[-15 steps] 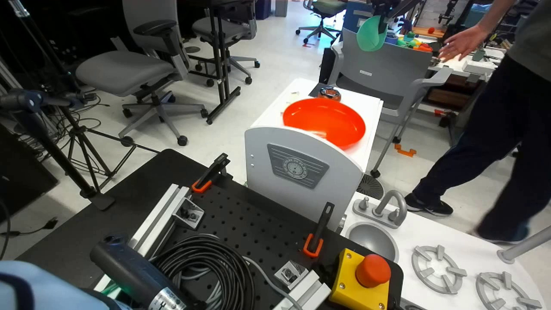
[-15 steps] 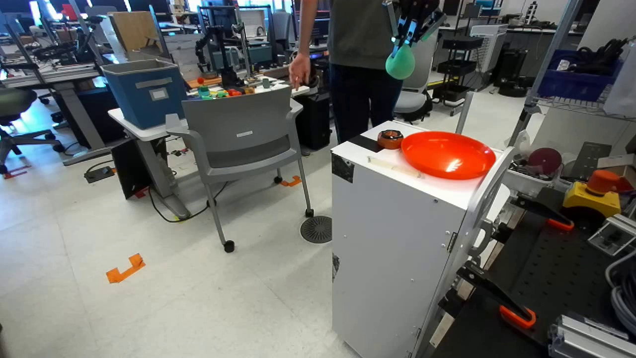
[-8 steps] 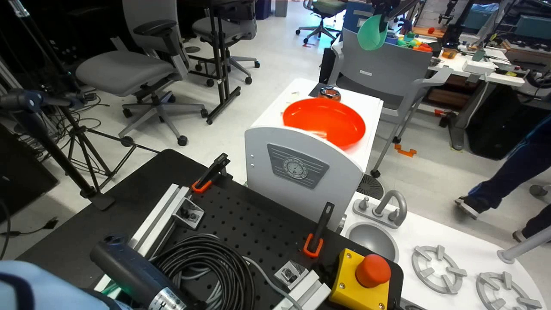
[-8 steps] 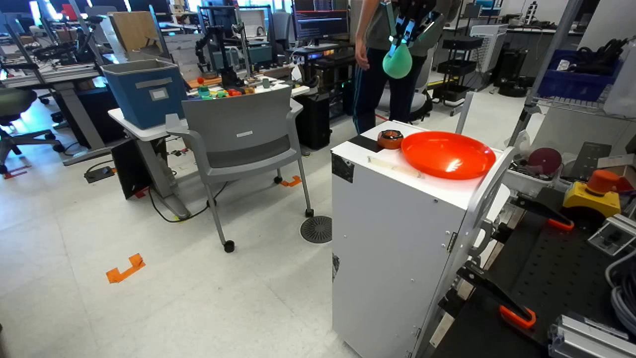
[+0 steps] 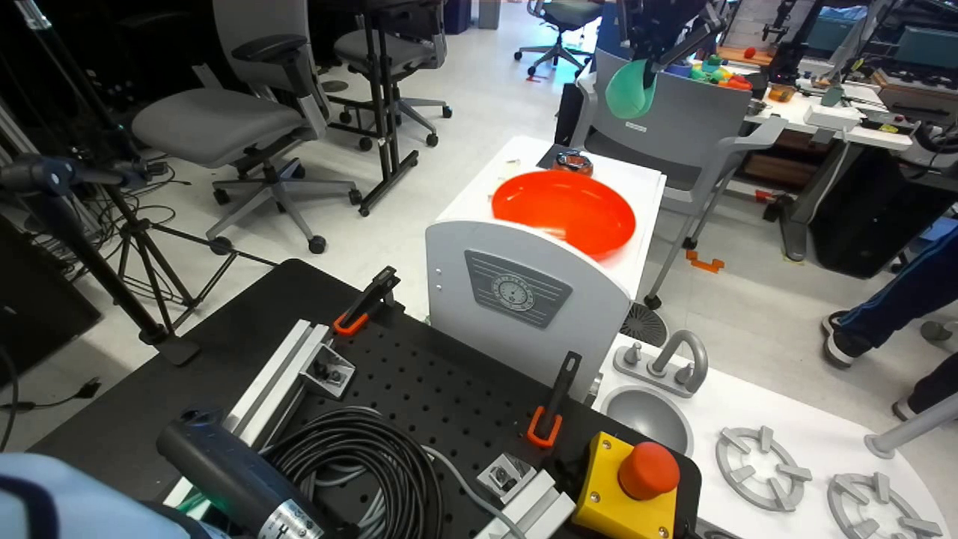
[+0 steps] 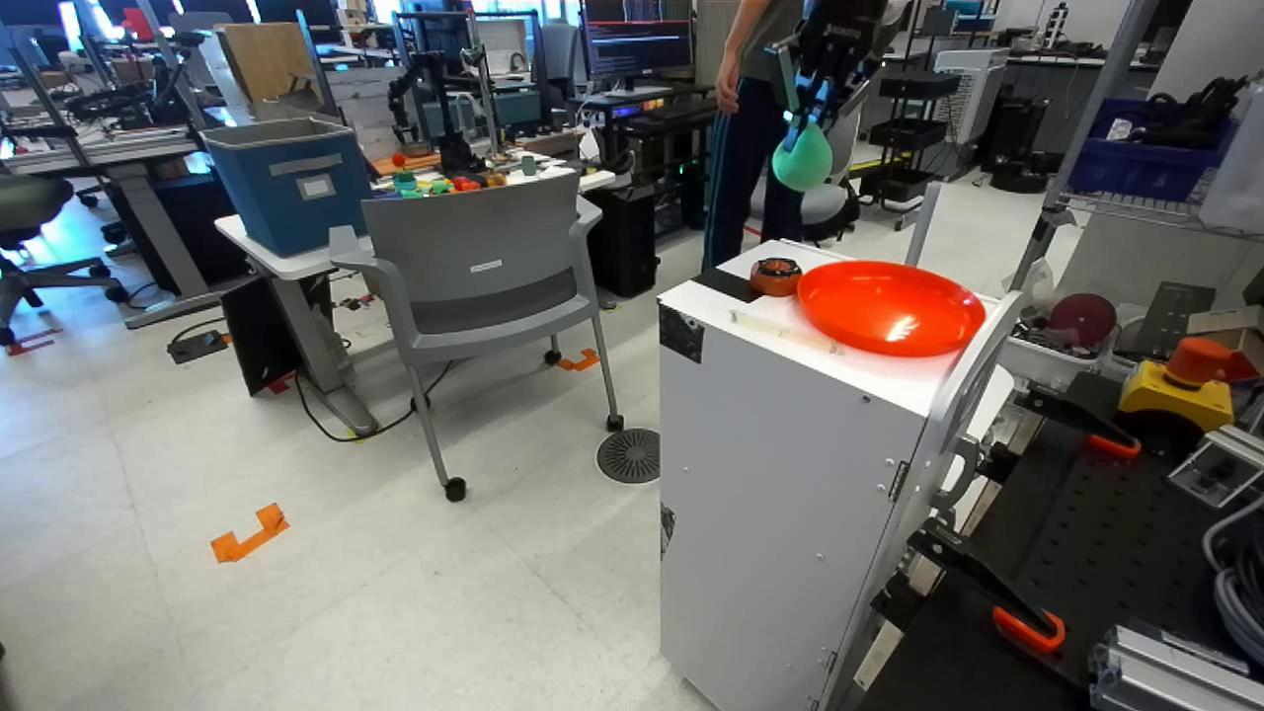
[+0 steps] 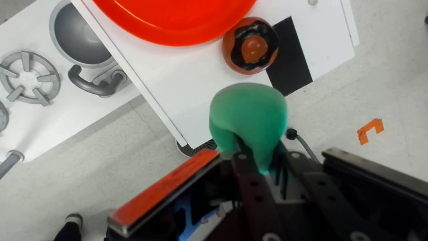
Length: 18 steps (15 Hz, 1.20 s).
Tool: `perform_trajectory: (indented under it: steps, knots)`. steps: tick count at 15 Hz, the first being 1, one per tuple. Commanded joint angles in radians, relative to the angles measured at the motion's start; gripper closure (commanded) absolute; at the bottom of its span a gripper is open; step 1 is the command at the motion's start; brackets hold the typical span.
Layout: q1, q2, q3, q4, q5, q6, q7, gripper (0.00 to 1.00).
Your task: Pick up the green plush toy from the orange plate and put it on the counter
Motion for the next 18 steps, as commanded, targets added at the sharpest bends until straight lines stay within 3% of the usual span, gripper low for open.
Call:
perform_trajectory:
  steps: [1, 8, 18]
  knots:
    - [-0.009, 0.018, -0.003, 0.012, -0.001, -0.064, -0.012, 0.96]
    - [-0.007, 0.047, -0.020, 0.017, -0.022, -0.122, 0.008, 0.96]
    - [-0.020, 0.060, -0.033, 0.036, -0.010, -0.103, 0.037, 0.96]
